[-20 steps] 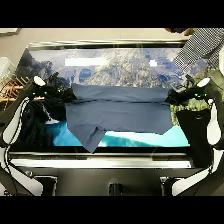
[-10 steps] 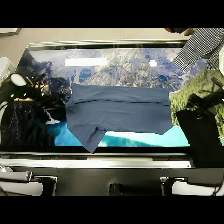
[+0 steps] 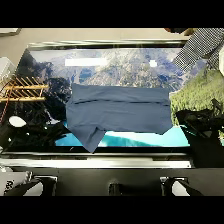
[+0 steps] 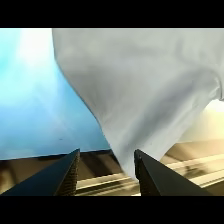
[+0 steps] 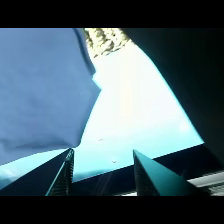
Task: Fold the clothes and pants, and hang the long-sleeved shirts on hangers.
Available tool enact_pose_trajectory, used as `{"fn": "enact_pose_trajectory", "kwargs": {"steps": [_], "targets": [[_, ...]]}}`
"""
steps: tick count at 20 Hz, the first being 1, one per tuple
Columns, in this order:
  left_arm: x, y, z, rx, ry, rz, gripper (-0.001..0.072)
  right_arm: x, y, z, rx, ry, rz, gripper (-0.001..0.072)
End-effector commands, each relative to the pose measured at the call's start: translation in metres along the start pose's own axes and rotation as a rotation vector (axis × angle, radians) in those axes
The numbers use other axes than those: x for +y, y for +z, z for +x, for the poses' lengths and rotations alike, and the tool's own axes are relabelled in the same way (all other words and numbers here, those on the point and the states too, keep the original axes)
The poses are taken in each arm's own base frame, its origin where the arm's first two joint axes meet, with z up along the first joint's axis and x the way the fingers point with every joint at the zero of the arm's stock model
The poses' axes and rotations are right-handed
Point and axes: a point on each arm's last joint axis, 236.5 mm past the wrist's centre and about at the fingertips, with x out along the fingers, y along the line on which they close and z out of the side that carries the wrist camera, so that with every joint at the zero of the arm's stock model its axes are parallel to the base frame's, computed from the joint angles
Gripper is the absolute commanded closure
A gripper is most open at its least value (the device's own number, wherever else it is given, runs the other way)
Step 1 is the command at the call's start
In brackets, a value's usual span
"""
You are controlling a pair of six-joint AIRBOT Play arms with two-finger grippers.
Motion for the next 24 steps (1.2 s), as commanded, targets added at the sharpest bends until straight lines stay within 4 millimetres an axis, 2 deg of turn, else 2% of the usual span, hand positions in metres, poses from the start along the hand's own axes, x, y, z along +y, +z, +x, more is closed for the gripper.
{"fn": "enact_pose_trajectory", "kwargs": {"steps": [1,6,10,13,14,15,16,18,19,21,22,24], "targets": [[0.0,-0.013,0.023,-0.028,-0.072,-0.052,0.0309,0.008,-0.003,-0.001,-0.019,0.039,0.012,0.028],[-0.003,-0.005,0.043,-0.065,-0.047,-0.039,0.0309,0.016,-0.003,-0.001,-0.02,0.072,0.023,0.0292],[0.004,-0.007,0.06,-0.037,-0.031,-0.078,0.0314,0.017,-0.004,-0.001,-0.015,0.076,0.024,0.0292],[0.003,-0.01,0.065,-0.021,-0.034,-0.087,0.0336,0.019,-0.004,-0.001,-0.016,0.086,0.027,0.0292],[0.002,-0.012,0.066,-0.016,-0.036,-0.083,0.0427,0.023,-0.003,-0.002,-0.016,0.104,0.033,0.0292],[0.001,-0.014,0.066,-0.009,-0.038,-0.083,0.0632,0.028,-0.002,-0.002,-0.022,0.126,0.041,0.0293],[0.0,-0.015,0.066,-0.002,-0.043,-0.085,0.0687,0.036,0.001,-0.003,-0.032,0.158,0.056,0.0293],[-0.002,-0.017,0.065,0.005,-0.047,-0.082,0.0688,0.043,0.005,-0.002,-0.038,0.194,0.075,0.0293],[-0.002,-0.017,0.065,0.005,-0.048,-0.082,0.0688,0.036,0.005,0.001,-0.033,0.166,0.069,0.0292],[-0.003,-0.016,0.065,0.004,-0.048,-0.081,0.0688,0.005,0.002,0.009,-0.013,0.04,0.048,0.0291],[-0.004,-0.016,0.064,0.007,-0.05,-0.08,0.0688,-0.002,0.001,0.013,0.001,0.013,0.056,0.029],[-0.005,-0.015,0.064,0.005,-0.053,-0.076,0.0688,-0.001,-0.004,0.027,0.059,0.034,0.075,0.0284]]}}
